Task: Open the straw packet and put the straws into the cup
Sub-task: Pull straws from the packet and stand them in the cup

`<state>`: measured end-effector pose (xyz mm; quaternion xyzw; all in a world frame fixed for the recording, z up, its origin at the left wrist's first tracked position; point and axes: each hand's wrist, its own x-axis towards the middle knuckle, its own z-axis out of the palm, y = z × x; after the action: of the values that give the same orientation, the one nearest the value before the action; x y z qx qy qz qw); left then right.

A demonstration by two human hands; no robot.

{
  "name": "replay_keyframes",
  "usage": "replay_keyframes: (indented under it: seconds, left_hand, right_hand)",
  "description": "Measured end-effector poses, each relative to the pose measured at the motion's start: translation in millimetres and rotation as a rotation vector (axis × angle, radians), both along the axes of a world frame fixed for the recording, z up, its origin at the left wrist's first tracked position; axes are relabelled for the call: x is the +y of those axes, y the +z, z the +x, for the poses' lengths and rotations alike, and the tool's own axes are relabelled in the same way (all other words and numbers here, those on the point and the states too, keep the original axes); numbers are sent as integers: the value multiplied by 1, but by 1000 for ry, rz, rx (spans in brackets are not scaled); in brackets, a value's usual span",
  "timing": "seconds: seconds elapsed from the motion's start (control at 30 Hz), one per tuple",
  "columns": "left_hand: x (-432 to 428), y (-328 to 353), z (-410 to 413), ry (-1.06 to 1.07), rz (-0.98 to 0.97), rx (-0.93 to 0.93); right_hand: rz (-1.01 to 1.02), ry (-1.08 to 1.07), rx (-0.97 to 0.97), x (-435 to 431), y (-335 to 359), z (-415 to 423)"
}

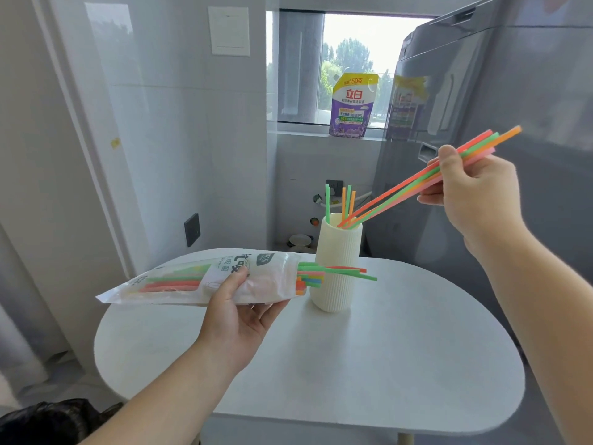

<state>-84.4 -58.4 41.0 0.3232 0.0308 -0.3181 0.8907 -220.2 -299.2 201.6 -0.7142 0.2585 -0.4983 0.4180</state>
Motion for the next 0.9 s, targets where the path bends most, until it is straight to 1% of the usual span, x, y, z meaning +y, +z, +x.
replay_keyframes:
  seconds: [0.13,0.27,0.4,0.57,0.67,0.9]
  left_hand:
    - [-1,-1,1,-2,8,-1]
    - [-1,-2,3,-11,0,-10]
    - [1,-3,4,-24,-2,-8]
    - [4,-4,6,-48,-14,-12]
    - [6,-2,5,-45,-8,-9]
    - [12,3,2,-34,12,2]
  right_hand:
    - [-64,33,125,-3,7,21]
    - [-149,88,352,-1,12,58]
    - [-191,121,561,2,6,98]
    - [-218,139,712,3,-8,126]
    - [-251,132,690,3,-12,129]
    - [-292,62,442,3,-18,118]
